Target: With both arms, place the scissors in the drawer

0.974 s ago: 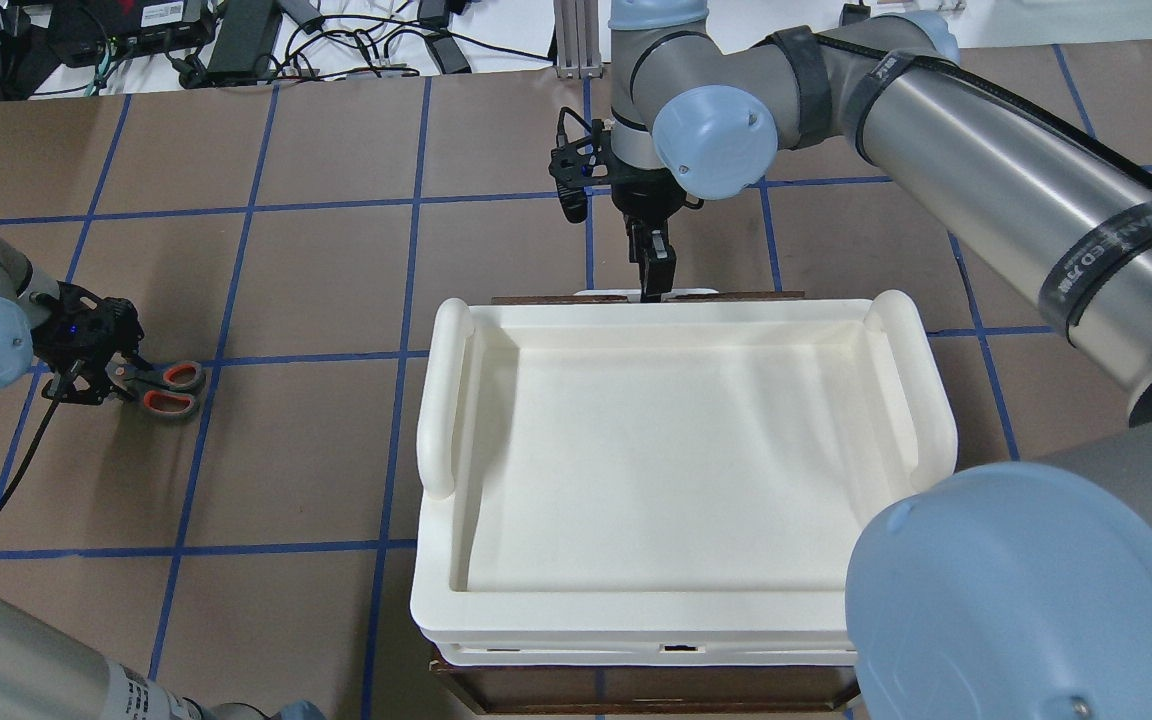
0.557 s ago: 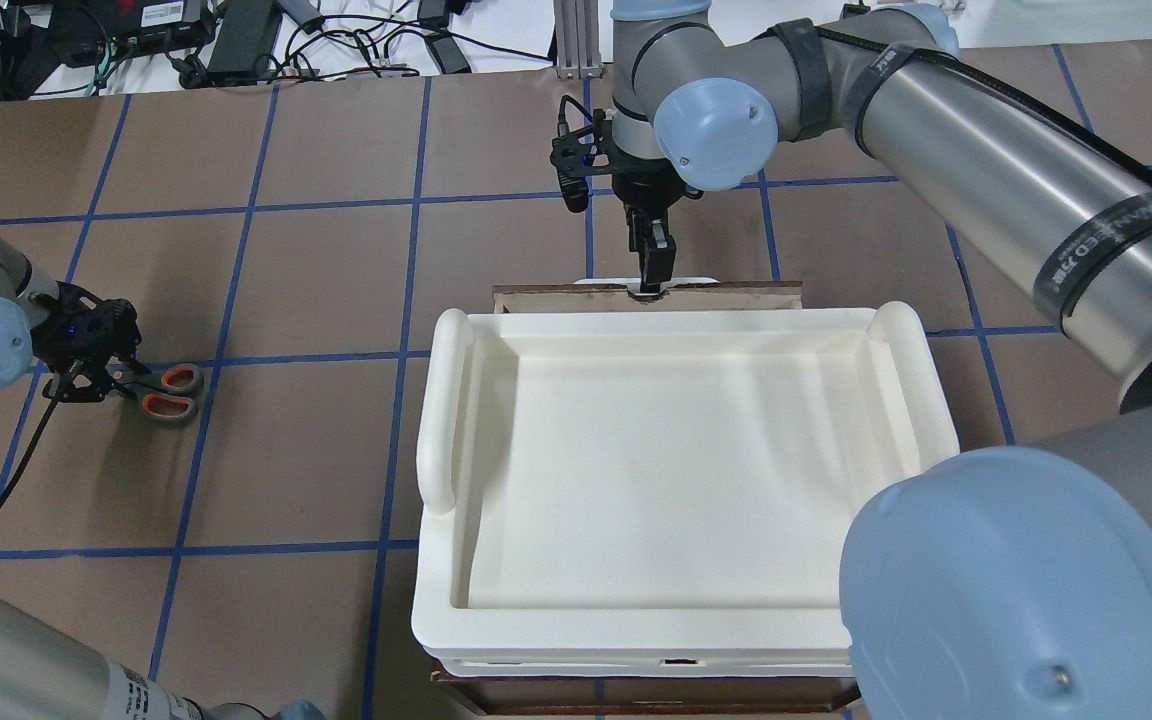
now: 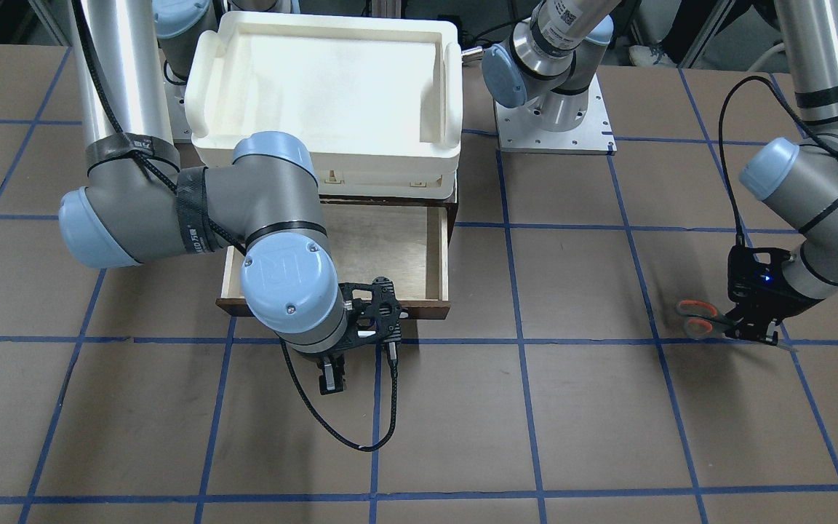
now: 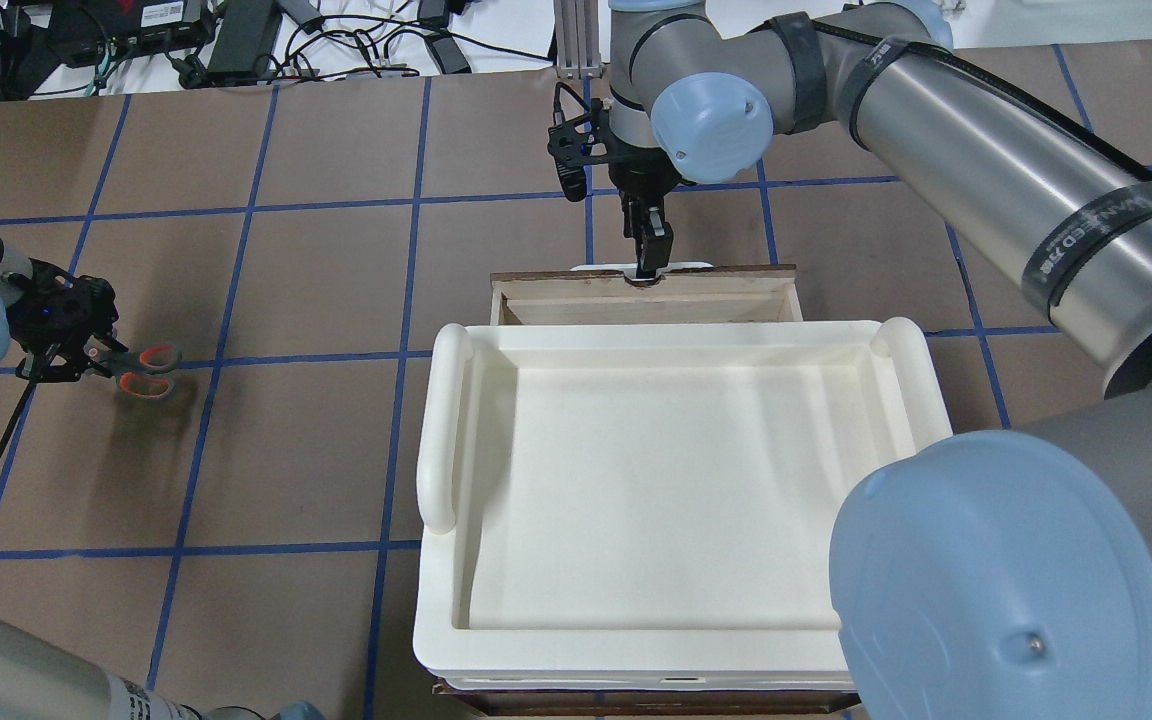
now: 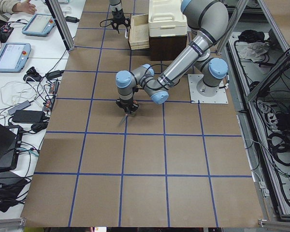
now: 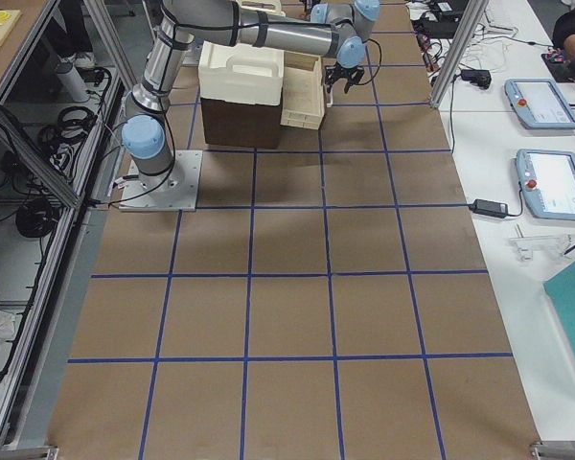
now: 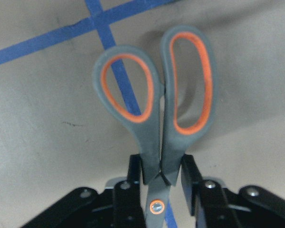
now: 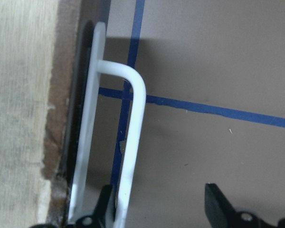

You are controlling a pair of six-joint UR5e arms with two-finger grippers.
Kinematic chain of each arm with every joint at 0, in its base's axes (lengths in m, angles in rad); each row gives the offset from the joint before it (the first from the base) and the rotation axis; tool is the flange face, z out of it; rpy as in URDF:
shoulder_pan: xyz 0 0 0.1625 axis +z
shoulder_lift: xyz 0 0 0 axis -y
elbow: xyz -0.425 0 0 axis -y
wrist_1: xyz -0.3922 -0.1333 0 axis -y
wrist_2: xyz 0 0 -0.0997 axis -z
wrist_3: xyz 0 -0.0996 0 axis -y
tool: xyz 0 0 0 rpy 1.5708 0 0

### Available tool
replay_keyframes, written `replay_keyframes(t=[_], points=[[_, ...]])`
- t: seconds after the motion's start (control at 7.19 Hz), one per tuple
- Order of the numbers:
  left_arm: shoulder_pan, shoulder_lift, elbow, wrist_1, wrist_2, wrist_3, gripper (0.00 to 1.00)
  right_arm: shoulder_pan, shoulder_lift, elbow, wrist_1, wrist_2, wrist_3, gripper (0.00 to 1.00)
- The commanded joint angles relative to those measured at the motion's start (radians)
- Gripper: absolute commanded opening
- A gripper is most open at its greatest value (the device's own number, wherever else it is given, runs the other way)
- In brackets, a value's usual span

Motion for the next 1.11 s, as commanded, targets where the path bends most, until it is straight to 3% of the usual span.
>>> replay_keyframes(t=[0.0,0.28,0.97], points=[[-0.001,0.014,0.035,-0.017,0.002,0.001,0.0,-0.003,0.006,-0.007,-0.001,0.0,-0.013,0.67],[-0.006,0.037,0.05,-0.02,0.0,0.003,0.0,-0.017,0.013,-0.008,-0.015,0.003,-0.015,0.67],[-0.07,0.147,0.202,-0.322,-0.058,-0.029,0.0,-0.017,0.022,-0.027,-0.041,0.014,-0.021,0.63]])
